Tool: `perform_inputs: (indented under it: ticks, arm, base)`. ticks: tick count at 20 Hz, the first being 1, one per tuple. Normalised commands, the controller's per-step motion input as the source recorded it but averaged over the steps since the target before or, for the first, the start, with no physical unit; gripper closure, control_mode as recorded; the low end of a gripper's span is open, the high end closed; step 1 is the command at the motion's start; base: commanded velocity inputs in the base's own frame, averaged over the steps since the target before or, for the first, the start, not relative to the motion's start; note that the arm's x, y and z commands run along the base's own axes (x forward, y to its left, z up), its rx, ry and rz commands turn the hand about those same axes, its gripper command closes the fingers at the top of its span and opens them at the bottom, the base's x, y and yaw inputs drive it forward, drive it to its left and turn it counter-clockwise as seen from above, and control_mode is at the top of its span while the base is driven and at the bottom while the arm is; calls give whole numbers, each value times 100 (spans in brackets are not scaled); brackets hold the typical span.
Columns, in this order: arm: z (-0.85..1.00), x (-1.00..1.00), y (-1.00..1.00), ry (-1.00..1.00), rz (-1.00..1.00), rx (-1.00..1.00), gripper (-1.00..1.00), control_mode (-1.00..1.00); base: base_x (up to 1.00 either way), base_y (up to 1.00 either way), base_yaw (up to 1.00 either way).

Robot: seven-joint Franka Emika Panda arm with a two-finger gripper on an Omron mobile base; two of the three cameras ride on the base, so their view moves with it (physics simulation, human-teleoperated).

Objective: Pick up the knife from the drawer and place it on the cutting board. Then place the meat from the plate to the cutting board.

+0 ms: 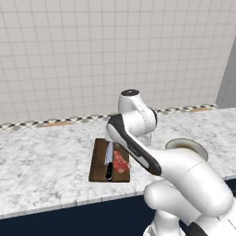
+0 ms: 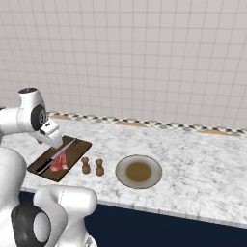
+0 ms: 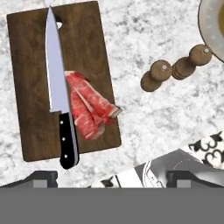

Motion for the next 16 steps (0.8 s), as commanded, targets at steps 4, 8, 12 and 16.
perform_inputs:
  ticks: [4, 8, 12, 16]
  arm:
    - [63, -85, -47, -7, -1, 0, -100, -100]
    - [54, -98, -55, -10, 0, 0, -100, -100]
    - [64, -99, -60, -12, 0, 0, -100, -100]
    - [62, -99, -58, -19, 0, 0, -100, -100]
  base:
    - [0, 0, 0]
    - [0, 0, 0]
    - [0, 0, 0]
    - [0, 0, 0]
